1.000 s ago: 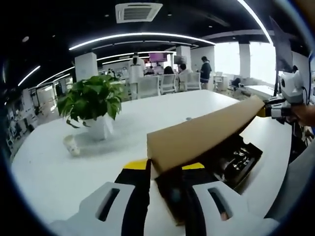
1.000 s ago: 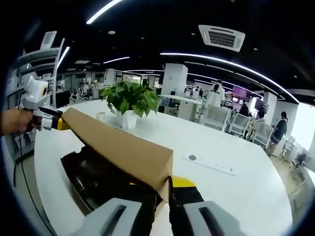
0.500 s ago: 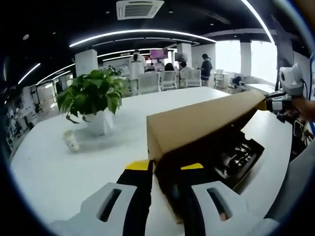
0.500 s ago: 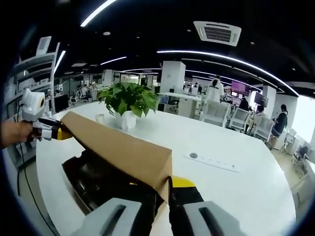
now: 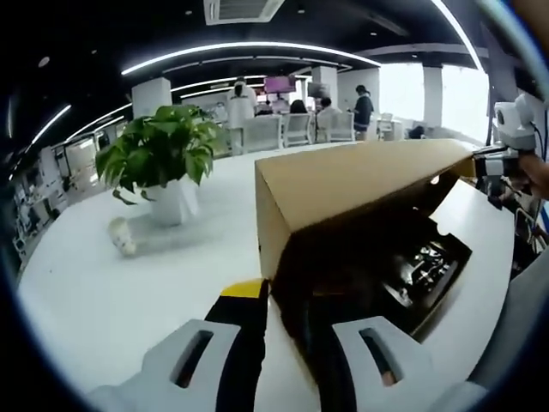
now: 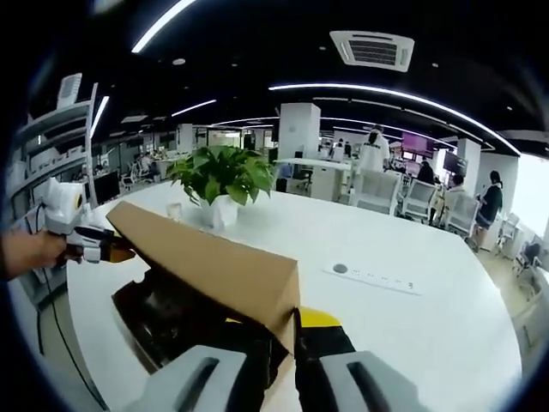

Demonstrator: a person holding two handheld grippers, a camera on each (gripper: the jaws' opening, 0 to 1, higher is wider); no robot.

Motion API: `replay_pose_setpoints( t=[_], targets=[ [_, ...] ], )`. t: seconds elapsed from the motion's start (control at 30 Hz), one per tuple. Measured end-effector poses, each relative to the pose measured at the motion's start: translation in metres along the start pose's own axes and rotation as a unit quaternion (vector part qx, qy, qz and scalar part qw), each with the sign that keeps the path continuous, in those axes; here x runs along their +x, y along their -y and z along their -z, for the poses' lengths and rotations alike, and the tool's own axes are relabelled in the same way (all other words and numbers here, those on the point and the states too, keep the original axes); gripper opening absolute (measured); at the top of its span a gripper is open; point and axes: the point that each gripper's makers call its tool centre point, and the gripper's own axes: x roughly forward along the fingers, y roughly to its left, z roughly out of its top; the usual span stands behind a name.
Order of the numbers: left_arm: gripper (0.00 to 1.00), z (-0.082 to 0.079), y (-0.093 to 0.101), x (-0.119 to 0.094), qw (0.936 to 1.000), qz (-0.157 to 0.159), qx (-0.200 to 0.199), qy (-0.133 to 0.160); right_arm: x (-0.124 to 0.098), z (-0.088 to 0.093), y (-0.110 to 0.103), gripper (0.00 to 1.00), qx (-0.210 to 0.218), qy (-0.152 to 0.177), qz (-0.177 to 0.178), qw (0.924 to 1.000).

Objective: Operate the shoe box by opening the lid, removing the specified soft item, and placing it in the target area until the item is outside and the box remains undamaged.

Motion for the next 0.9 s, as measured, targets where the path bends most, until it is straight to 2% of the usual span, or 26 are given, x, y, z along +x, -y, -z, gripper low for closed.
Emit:
replay_pose_setpoints(
  t=[0.4, 0.8, 0.9],
  targets=[
    [0.03, -0.005, -0.016, 0.009, 0.9998, -0.022, -0.003, 0.002, 0.004, -0.004, 0.004, 0.03, 0.007, 0.002, 0.000, 1.0000],
    [0.02, -0.011, -0.016, 0.012, 0.9996, -0.026, -0.003, 0.000, 0.005, -0.006, 0.004, 0.04, 0.006, 0.009, -0.005, 0.9999],
    [0.02, -0.011, -0.017, 0.012, 0.9996, -0.027, -0.002, -0.001, 0.006, -0.007, 0.004, 0.04, -0.010, 0.013, -0.004, 0.9999]
  ],
)
